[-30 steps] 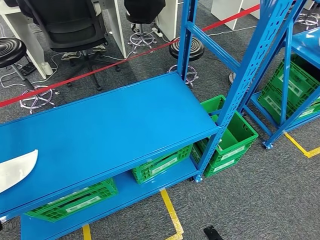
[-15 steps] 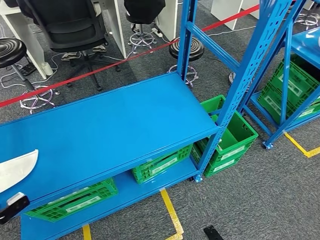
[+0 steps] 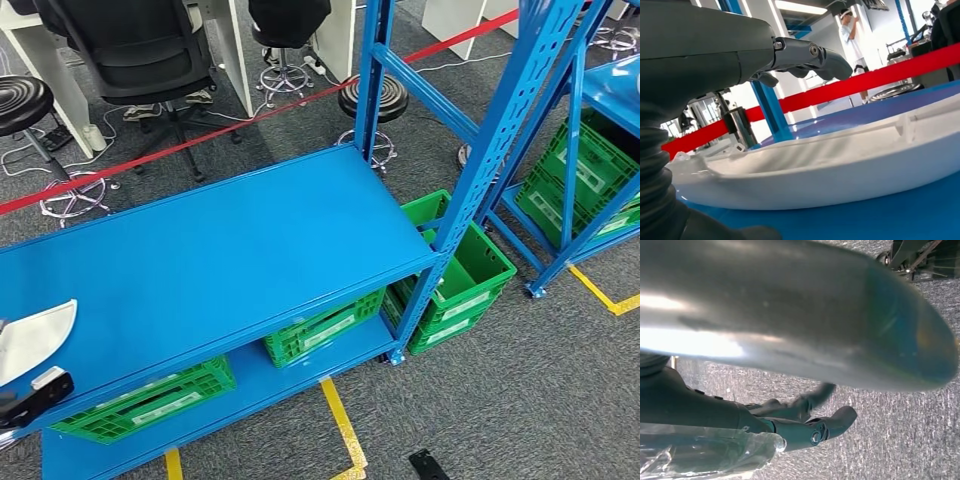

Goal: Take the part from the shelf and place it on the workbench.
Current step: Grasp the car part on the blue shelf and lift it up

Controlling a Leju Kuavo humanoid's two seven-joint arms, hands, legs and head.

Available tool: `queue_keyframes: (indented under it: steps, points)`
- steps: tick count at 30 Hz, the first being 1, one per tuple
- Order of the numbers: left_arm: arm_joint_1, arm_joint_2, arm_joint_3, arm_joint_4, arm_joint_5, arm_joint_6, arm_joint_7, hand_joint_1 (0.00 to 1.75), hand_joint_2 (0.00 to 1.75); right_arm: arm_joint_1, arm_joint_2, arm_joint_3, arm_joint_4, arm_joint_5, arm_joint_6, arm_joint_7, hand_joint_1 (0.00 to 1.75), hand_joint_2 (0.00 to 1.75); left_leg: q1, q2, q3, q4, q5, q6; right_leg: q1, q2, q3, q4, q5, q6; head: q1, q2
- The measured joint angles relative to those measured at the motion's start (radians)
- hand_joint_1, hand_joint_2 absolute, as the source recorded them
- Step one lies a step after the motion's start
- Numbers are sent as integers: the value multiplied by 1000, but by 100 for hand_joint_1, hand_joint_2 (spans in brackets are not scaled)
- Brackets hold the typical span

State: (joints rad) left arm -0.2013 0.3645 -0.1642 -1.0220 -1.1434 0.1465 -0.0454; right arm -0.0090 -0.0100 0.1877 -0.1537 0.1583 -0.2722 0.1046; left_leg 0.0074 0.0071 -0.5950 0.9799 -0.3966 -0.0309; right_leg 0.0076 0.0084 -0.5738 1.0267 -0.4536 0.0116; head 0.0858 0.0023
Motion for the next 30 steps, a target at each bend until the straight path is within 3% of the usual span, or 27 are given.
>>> queue_keyframes:
  steps: [1, 2, 24, 27, 30]
  points:
    - [-3, 0, -4, 4, 0, 0, 3, 172, 175, 0, -1, 0, 0, -2, 0, 0, 0, 0, 0, 0, 0, 0, 0, 0, 0, 0, 0, 0, 0, 0, 0, 0]
    - [-4, 0, -7, 9, 0, 0, 5, 175, 175, 0, -2, 0, 0, -5, 0, 0, 0, 0, 0, 0, 0, 0, 0, 0, 0, 0, 0, 0, 0, 0, 0, 0]
    - [-4, 3, -29, 41, 27, -5, 8, 175, 175, 5, -8, -3, 0, -27, -12, -7, 0, 0, 0, 0, 0, 0, 0, 0, 0, 0, 0, 0, 0, 0, 0, 0]
    - [6, -2, -12, 31, 121, -15, -42, 175, 175, 7, -9, -4, 0, -34, -14, -7, 0, 0, 0, 0, 0, 0, 0, 0, 0, 0, 0, 0, 0, 0, 0, 0]
    - [32, -45, 42, -24, 373, -56, -167, 175, 175, 8, -8, -5, 0, -38, -15, -10, 0, 0, 0, 0, 0, 0, 1, 0, -1, -1, 0, 0, 0, 0, 0, 0]
